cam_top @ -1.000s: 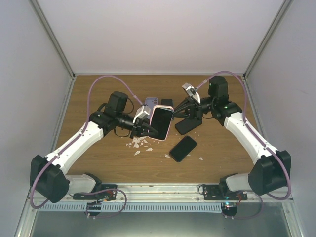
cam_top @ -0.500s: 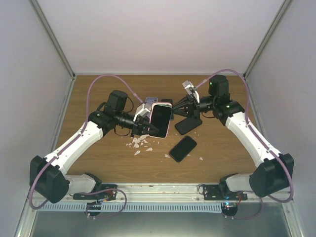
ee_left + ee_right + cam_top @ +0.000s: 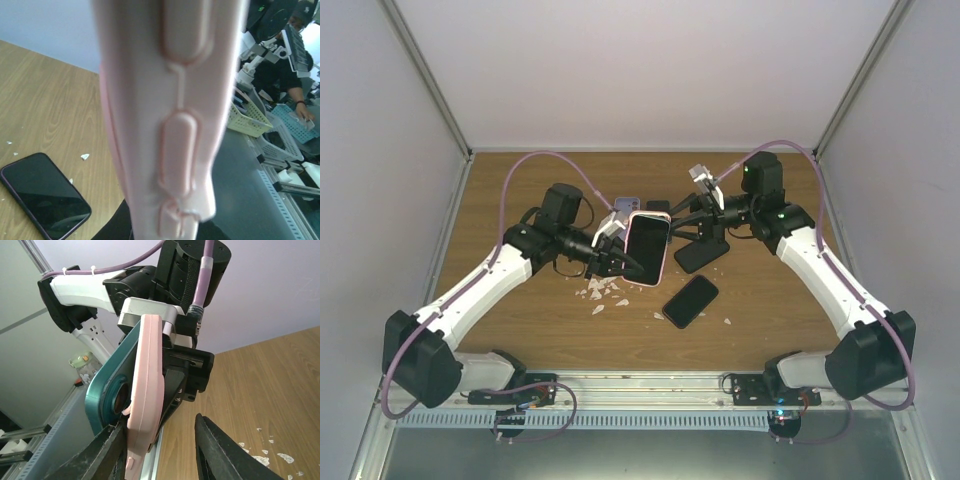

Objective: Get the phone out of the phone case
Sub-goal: Remove the phone case from the phone.

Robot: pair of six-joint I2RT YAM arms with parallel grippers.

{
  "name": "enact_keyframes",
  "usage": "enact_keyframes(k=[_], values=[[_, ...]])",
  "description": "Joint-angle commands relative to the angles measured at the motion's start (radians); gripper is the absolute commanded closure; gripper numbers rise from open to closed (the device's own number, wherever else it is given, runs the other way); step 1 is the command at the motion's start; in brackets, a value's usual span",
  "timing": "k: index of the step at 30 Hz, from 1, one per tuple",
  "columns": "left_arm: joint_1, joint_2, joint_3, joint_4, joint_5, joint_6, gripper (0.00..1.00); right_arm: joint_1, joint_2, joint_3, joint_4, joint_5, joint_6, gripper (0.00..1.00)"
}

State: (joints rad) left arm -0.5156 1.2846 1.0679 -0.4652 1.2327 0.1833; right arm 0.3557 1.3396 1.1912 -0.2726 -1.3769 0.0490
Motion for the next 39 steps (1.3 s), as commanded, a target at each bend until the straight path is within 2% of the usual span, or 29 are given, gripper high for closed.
enact_keyframes(k=[1,4,10,14,19,22,27,28,34,39], values=[[-0.064,0.036,0.072,0.235,0.065,-0.054,1.0,0.091,0.027,-0.041,0.004,0.064,-0.015,0.62],[-0.056,0.055,0.07,0.275,0.047,-0.102,1.0,0.093,0.034,-0.066,0.044,0.059,0.033,0.65],[-0.055,0.072,0.081,0.275,-0.019,-0.107,1.0,0.092,0.045,-0.098,0.153,0.034,0.158,0.69],[-0.054,0.097,0.082,0.23,-0.087,-0.076,1.0,0.092,0.051,-0.1,0.208,0.024,0.242,0.69],[-0.059,0.115,0.067,0.188,-0.098,-0.03,1.0,0.085,0.051,-0.087,0.238,0.092,0.289,0.77],[-0.06,0.115,0.064,0.196,-0.095,-0.039,1.0,0.091,0.053,-0.093,0.288,0.065,0.331,0.77],[-0.035,0.128,0.065,0.247,-0.11,-0.102,1.0,0.1,0.066,-0.118,0.297,0.043,0.331,0.98],[-0.03,0.136,0.068,0.249,-0.127,-0.115,1.0,0.1,0.068,-0.123,0.303,0.043,0.337,0.99],[0.018,0.189,0.053,0.308,-0.136,-0.238,0.83,0.074,0.12,-0.142,0.346,0.069,0.406,0.99],[0.056,0.242,0.052,0.311,-0.178,-0.287,0.73,0.012,0.188,-0.162,0.445,0.111,0.557,1.0]])
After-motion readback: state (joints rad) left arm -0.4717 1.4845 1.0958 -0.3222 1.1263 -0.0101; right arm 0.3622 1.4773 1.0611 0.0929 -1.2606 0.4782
